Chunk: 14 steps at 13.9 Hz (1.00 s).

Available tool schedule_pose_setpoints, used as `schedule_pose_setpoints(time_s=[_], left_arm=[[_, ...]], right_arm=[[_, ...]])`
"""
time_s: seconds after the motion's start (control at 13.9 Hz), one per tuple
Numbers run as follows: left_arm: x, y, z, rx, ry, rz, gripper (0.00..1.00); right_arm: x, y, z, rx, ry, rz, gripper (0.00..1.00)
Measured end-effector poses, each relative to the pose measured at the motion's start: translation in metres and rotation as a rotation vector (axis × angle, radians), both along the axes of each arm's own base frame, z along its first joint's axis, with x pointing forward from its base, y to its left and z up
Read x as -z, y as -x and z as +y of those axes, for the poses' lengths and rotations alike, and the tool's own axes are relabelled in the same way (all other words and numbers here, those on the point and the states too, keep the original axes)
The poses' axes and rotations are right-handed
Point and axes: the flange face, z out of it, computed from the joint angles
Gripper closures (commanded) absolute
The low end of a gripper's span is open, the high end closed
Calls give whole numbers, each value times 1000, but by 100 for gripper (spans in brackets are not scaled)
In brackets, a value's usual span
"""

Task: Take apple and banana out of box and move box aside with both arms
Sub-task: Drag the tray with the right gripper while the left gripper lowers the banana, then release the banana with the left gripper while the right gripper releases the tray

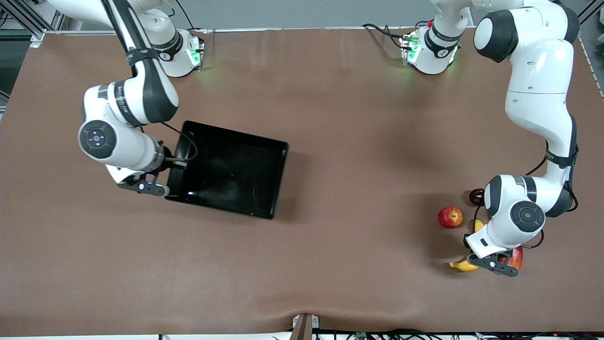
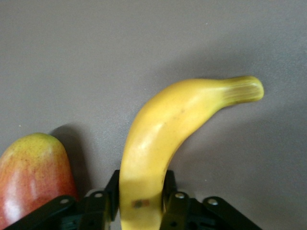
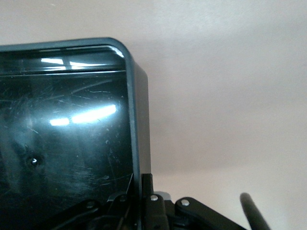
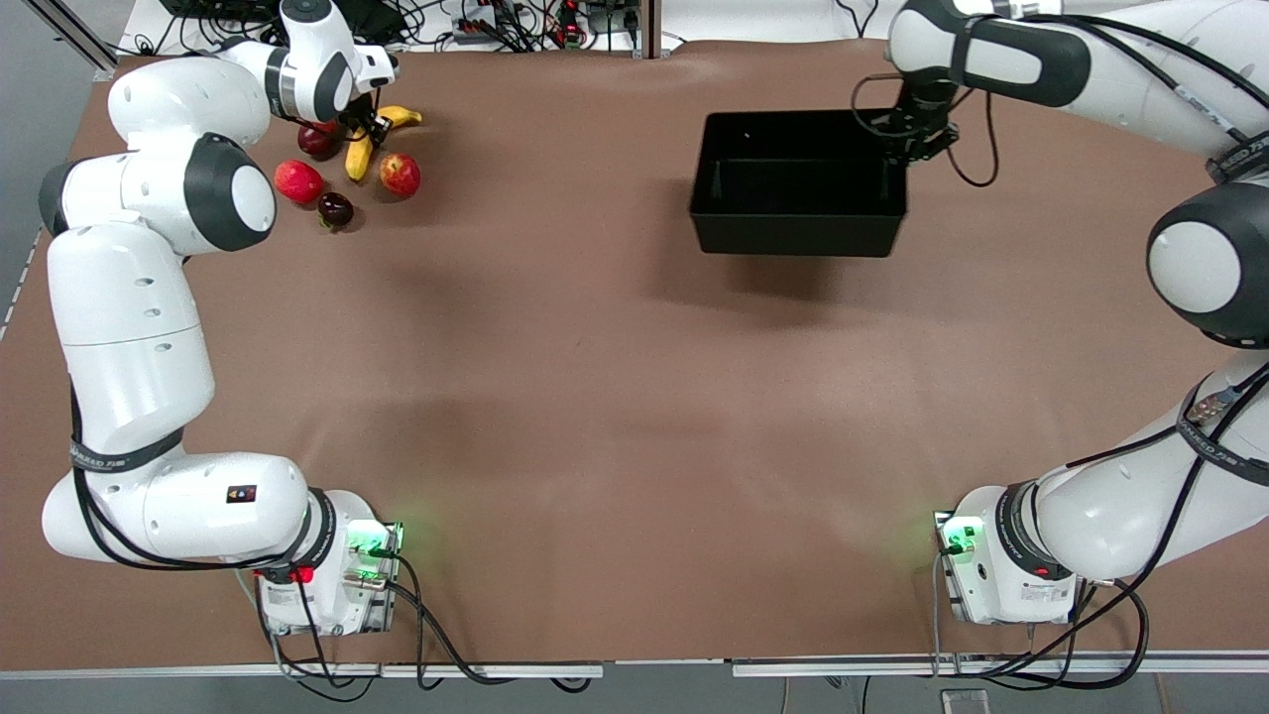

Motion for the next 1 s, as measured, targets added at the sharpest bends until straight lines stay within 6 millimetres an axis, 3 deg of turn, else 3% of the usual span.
schedule_pose_setpoints(time_s=[0.22, 0.43, 0.65, 0.79, 0.86, 1.0], left_arm=[[-6, -3, -1, 2, 3, -18, 0], [-31, -10, -2, -2, 15, -61, 0], [-85, -14, -12, -48, 81, -92, 0], [-125, -12, -15, -82, 95, -92, 0], [-143, -10, -16, -101, 95, -92, 0], [-178, -5, -18, -142, 99, -93, 0]], right_arm=[[27, 2, -79, -68, -22, -5, 100], [46, 8, -165, -149, -67, -28, 100], [59, 19, -261, -232, -73, -139, 100], [79, 39, -328, -235, -64, -168, 100], [89, 48, -349, -223, -62, -169, 100], [101, 56, -366, -186, -69, -163, 100]])
